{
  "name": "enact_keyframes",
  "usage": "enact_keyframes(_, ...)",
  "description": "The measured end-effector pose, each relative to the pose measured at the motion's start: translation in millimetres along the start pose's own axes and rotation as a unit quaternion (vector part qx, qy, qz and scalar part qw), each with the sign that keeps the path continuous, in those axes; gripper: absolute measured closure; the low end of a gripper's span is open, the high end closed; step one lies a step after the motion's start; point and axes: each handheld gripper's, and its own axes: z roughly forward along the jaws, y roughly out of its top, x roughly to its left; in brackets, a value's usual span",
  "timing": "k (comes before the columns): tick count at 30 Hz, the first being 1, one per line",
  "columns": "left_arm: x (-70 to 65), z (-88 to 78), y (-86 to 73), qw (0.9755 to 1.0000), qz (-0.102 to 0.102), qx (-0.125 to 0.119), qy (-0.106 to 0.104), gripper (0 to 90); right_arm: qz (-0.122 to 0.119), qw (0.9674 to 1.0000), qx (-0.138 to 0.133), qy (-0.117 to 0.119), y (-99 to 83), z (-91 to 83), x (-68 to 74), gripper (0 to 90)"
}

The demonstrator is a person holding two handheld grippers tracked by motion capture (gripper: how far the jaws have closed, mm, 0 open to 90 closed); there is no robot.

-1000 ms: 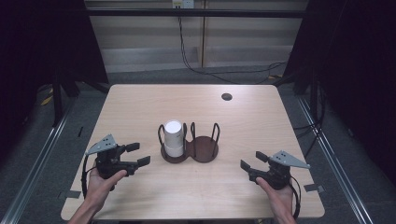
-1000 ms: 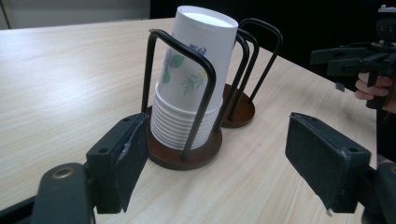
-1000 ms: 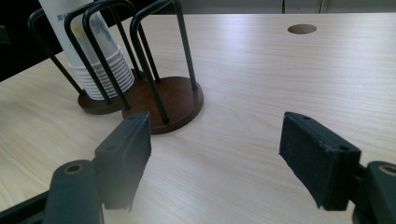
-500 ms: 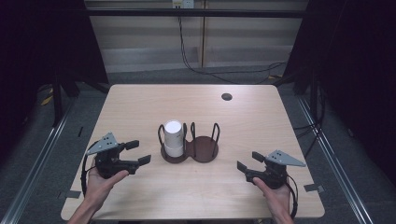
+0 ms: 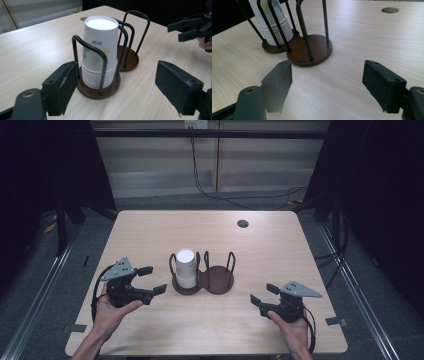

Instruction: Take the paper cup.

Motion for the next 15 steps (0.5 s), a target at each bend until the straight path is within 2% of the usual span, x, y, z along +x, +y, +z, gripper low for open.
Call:
enact_keyframes(1,0.0,0.0,0.0,1.0000,0.000,0.000,0.000,18.2,0.000,1.0000,0.000,0.000,0.0,0.0,0.0,23.4)
enact_keyframes(3,0.1,1.1,7.0,0.9998,0.009,-0.008,0.018,21.3,0.000,1.0000,-0.002,0.004,1.1,0.4,1.4,23.8)
enact_keyframes(5,1.6,3.0,11.0,0.9998,0.005,-0.011,0.017,22.9,-0.005,1.0000,-0.001,0.007,1.4,1.3,1.9,23.8)
enact_keyframes(15,4.3,9.1,31.8,0.9999,0.010,0.010,0.009,24.5,-0.012,0.9998,0.008,0.017,2.1,3.5,4.4,22.8)
